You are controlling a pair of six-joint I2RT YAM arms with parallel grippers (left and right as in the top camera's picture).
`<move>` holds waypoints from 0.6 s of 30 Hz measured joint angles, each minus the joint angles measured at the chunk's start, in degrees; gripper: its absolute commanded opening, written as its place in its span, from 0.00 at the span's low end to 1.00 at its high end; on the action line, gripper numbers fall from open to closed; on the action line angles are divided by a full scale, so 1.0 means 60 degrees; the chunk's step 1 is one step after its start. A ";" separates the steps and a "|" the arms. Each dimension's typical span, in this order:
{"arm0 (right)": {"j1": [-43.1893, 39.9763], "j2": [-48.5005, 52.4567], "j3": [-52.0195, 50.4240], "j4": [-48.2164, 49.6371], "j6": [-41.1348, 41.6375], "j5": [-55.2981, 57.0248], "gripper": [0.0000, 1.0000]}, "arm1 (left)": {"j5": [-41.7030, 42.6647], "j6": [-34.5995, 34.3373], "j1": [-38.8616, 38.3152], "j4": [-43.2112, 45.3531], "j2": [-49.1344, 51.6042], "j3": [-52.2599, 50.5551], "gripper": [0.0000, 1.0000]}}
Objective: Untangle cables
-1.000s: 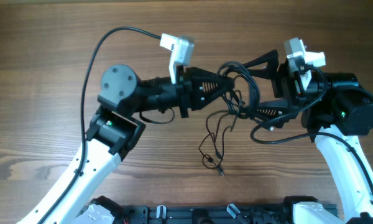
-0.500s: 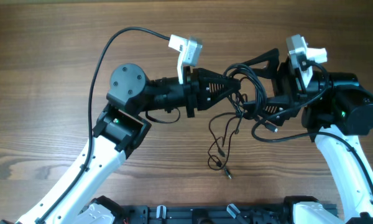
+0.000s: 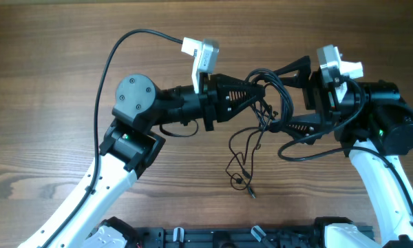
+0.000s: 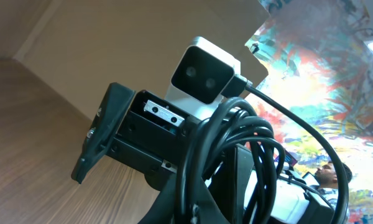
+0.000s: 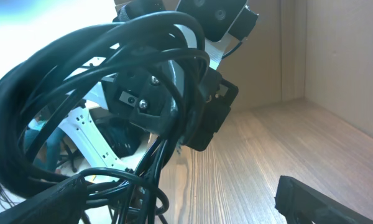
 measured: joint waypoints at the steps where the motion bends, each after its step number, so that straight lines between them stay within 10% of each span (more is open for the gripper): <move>1: 0.0004 0.0000 0.0000 0.0000 0.0000 0.0000 1.00 | -0.0109 0.0000 0.0000 -0.0004 0.0000 0.0000 0.04; 18: 0.0237 0.0000 0.0000 -0.0146 0.0182 0.0011 1.00 | -0.0812 0.0484 -0.0124 -0.0481 0.0018 0.0000 0.04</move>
